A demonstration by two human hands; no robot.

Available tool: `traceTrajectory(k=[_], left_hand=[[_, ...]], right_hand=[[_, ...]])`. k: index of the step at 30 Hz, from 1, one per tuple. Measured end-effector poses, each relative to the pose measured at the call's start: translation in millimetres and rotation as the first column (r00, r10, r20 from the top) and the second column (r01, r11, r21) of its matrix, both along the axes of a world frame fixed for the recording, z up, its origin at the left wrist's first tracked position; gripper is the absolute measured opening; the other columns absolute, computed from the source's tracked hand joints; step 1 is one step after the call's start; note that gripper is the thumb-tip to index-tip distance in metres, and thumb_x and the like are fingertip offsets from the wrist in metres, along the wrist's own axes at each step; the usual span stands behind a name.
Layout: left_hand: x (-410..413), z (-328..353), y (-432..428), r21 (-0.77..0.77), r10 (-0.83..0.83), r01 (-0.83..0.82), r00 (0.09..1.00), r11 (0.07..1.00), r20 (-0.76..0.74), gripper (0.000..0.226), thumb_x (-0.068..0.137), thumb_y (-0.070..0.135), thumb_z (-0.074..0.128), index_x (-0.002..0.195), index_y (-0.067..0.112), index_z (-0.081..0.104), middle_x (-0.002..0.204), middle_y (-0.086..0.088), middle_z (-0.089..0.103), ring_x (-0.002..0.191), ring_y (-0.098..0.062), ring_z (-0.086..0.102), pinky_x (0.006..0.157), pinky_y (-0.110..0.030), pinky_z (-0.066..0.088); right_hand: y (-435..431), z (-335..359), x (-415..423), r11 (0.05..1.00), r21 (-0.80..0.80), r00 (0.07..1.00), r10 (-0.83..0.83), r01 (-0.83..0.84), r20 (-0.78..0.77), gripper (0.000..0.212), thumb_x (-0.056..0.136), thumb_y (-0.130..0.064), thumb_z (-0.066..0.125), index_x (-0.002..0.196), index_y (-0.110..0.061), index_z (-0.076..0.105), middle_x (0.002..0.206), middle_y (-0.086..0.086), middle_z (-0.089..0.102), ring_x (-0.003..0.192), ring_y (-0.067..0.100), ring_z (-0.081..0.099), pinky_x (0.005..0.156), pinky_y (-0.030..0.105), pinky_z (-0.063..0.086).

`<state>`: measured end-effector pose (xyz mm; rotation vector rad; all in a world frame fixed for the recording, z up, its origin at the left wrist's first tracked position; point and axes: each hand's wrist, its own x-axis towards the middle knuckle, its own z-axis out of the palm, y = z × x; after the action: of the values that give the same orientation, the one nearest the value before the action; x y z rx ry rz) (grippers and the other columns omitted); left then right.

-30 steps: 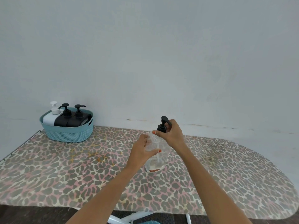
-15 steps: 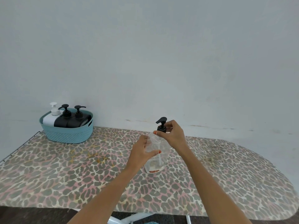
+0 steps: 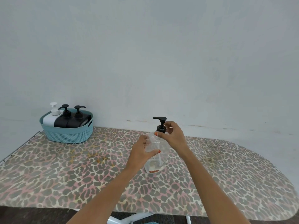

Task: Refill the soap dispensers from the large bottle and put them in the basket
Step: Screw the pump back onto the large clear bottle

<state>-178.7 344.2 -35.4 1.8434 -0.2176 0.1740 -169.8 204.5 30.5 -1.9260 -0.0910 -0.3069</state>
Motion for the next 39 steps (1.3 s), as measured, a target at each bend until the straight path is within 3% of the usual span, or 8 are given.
traceTrajectory(k=[6, 9, 14, 18, 21, 25, 37, 39], left_hand=[[-4, -11, -2, 0.019, 0.008, -0.008, 1.0, 1.0, 0.014, 0.063, 0.072, 0.025, 0.077, 0.126, 0.02, 0.045, 0.108, 0.011, 0.055, 0.106, -0.007, 0.053, 0.081, -0.009, 0.04], [-9, -26, -1, 0.043, 0.012, -0.012, 1.0, 0.999, -0.002, 0.06, 0.073, 0.02, 0.076, 0.126, 0.016, 0.049, 0.108, 0.009, 0.059, 0.102, -0.004, 0.055, 0.073, 0.0, 0.042], [-8, -32, -6, 0.05, 0.029, -0.028, 0.999, 0.998, -0.021, 0.059, 0.077, 0.018, 0.072, 0.13, 0.016, 0.048, 0.115, -0.002, 0.065, 0.101, -0.009, 0.061, 0.087, -0.02, 0.049], [4, -24, -21, 0.083, 0.012, -0.011, 1.0, 0.996, -0.002, 0.057, 0.079, 0.018, 0.07, 0.131, 0.017, 0.046, 0.11, -0.004, 0.067, 0.09, -0.009, 0.063, 0.072, -0.006, 0.048], [17, -16, -50, 0.099, -0.018, 0.018, 1.0, 0.995, 0.005, 0.058, 0.082, 0.018, 0.067, 0.134, 0.015, 0.043, 0.105, -0.011, 0.068, 0.089, -0.021, 0.066, 0.078, -0.029, 0.054], [43, -6, -102, 0.128, -0.084, 0.082, 0.996, 0.988, 0.015, 0.056, 0.084, 0.018, 0.064, 0.134, 0.013, 0.041, 0.106, -0.015, 0.067, 0.092, -0.027, 0.065, 0.08, -0.034, 0.053], [140, -14, -235, 0.218, -0.207, 0.21, 0.978, 0.953, -0.038, 0.057, 0.088, 0.015, 0.059, 0.137, 0.008, 0.033, 0.1, -0.021, 0.065, 0.086, -0.034, 0.063, 0.076, -0.041, 0.051], [152, -18, -246, 0.217, -0.204, 0.211, 0.977, 0.953, -0.055, 0.058, 0.088, 0.017, 0.06, 0.138, 0.008, 0.033, 0.096, -0.018, 0.063, 0.089, -0.036, 0.063, 0.079, -0.046, 0.052]], right_hand=[[-21, -39, -17, 0.989, 0.112, 0.974, 0.113, -0.092, -0.196, 0.062, 0.077, -0.02, 0.072, 0.132, -0.01, 0.044, 0.129, -0.001, 0.052, 0.119, 0.015, 0.049, 0.104, 0.036, 0.04], [-23, -58, -21, 0.99, 0.092, 0.97, 0.121, -0.104, -0.211, 0.048, 0.079, -0.006, 0.069, 0.124, -0.002, 0.053, 0.123, 0.011, 0.061, 0.115, 0.021, 0.057, 0.1, 0.036, 0.045], [-21, -74, -12, 0.994, 0.107, 0.972, 0.054, -0.031, -0.227, 0.037, 0.079, 0.002, 0.067, 0.115, 0.002, 0.06, 0.112, 0.014, 0.067, 0.101, 0.023, 0.065, 0.09, 0.033, 0.051], [-33, -72, -4, 0.995, 0.101, 0.977, 0.014, 0.008, -0.215, 0.033, 0.079, 0.0, 0.067, 0.112, -0.001, 0.062, 0.107, 0.012, 0.068, 0.096, 0.021, 0.066, 0.079, 0.022, 0.053], [-58, -67, 4, 0.996, 0.07, 0.985, -0.048, 0.06, -0.165, 0.037, 0.08, 0.0, 0.066, 0.116, 0.001, 0.06, 0.108, 0.011, 0.068, 0.092, 0.016, 0.065, 0.069, 0.009, 0.051], [-108, -63, 23, 0.992, 0.001, 0.985, -0.127, 0.128, -0.117, 0.034, 0.083, -0.003, 0.063, 0.117, -0.002, 0.059, 0.106, 0.008, 0.067, 0.085, 0.01, 0.061, 0.06, 0.0, 0.045], [-235, -85, 100, 0.96, -0.036, 0.959, -0.278, 0.276, -0.055, 0.035, 0.092, -0.004, 0.051, 0.127, -0.008, 0.053, 0.114, 0.003, 0.063, 0.101, 0.01, 0.057, 0.079, 0.01, 0.043], [-245, -88, 113, 0.959, -0.046, 0.958, -0.283, 0.281, -0.054, 0.035, 0.092, -0.003, 0.051, 0.126, -0.009, 0.053, 0.11, -0.002, 0.062, 0.099, 0.009, 0.056, 0.072, 0.001, 0.041]])
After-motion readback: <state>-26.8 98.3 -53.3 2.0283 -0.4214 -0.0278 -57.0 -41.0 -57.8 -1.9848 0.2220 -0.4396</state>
